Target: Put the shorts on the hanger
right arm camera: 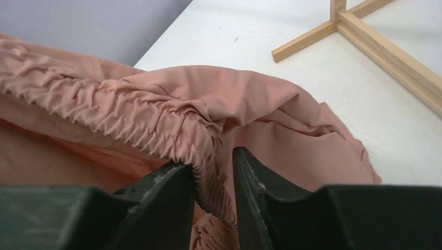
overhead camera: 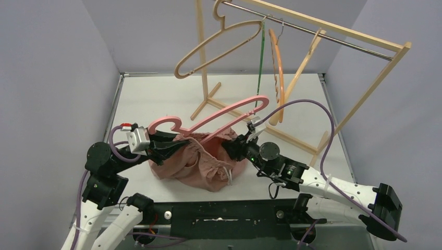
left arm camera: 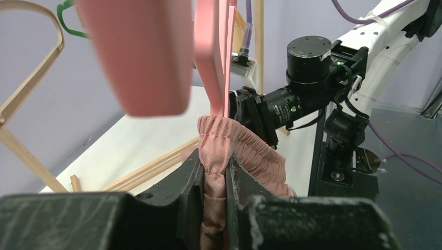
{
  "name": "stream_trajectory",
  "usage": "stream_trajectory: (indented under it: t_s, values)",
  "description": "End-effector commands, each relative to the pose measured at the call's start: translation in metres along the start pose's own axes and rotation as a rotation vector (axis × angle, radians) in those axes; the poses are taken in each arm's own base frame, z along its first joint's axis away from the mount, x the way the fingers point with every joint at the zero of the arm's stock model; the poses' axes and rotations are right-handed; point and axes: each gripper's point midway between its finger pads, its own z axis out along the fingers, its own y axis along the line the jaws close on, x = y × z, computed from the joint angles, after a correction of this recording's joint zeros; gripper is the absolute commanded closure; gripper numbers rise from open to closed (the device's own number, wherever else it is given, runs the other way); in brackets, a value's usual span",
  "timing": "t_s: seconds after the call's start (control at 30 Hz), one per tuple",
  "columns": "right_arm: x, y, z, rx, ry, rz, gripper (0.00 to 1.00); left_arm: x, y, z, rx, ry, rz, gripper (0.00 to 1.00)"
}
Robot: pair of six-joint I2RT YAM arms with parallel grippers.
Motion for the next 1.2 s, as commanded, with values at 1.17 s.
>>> stream_trajectory:
  t_s: [1.17]
  values:
    - [-0.160, -0.048, -0.128, 0.348, -0.264, 0.162, 1.00, 0.130, 0.082, -0.021, -0.091, 0.602, 0.360, 1.00]
